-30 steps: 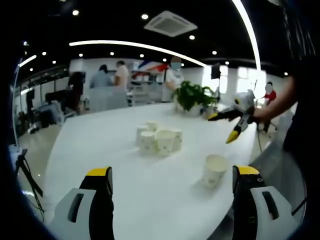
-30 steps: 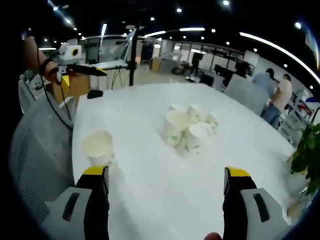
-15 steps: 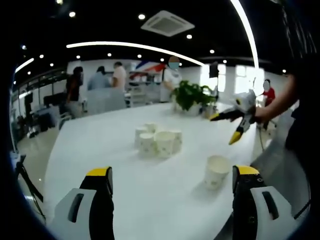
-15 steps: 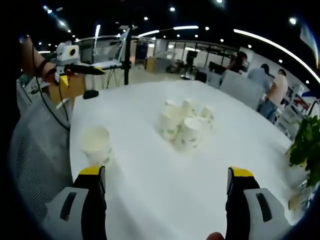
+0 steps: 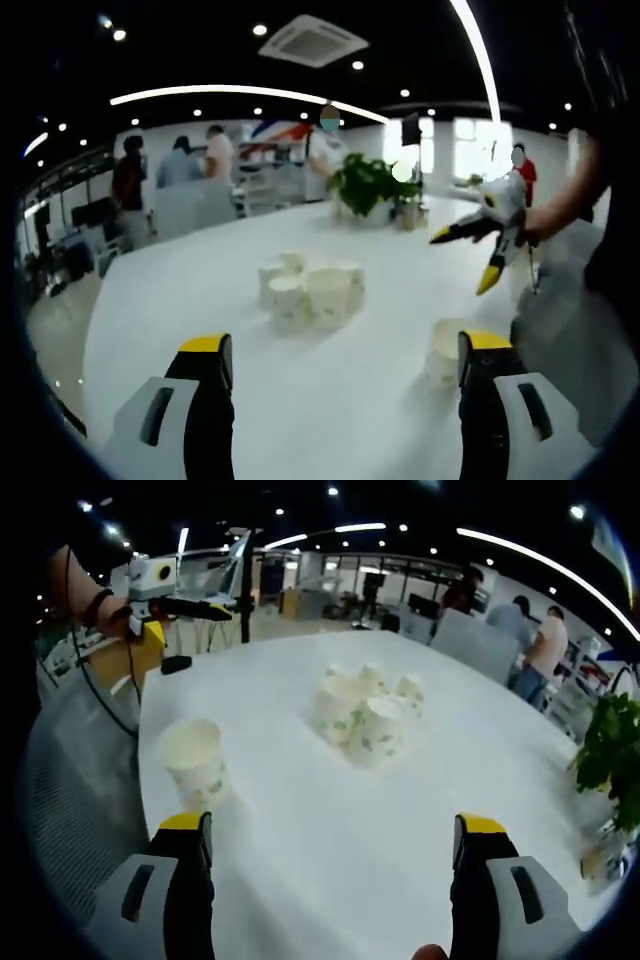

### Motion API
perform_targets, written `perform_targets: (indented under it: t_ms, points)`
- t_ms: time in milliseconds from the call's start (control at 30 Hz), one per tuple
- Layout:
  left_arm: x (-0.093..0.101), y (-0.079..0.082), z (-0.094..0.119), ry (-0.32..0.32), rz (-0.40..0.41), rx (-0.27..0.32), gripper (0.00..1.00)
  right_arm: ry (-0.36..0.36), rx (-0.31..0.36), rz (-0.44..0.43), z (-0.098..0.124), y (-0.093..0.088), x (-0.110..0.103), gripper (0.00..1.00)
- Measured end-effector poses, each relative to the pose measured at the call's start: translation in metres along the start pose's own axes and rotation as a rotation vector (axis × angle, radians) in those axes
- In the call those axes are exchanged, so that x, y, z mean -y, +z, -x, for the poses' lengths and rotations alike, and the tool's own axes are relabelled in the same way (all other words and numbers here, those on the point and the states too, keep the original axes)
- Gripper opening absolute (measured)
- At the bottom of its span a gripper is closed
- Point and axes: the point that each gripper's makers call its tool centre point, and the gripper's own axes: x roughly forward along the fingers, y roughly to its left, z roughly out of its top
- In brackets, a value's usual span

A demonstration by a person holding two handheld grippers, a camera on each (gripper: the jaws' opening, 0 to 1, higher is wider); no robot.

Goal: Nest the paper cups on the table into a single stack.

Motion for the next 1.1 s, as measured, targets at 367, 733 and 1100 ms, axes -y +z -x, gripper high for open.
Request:
perform_targets:
  t_ms: [367,733,1100]
  points:
    - [-0.005,0.004,-0.040,-0.057,-0.049,-0.015,0.94,-0.017,-0.006,-0.053,0.002,-0.010,-0.005,0.98]
    - [-0.007,0.008,-0.076,-0.102,-0.085,-0.041,0.87,-0.022,-0.017,-0.097,0.003,-0.023,-0.013,0.98]
    - [-0.009,0.013,-0.105,-0.218,-0.063,-0.030,0.69,-0.015,-0.029,-0.119,0.000,-0.029,-0.016,0.97]
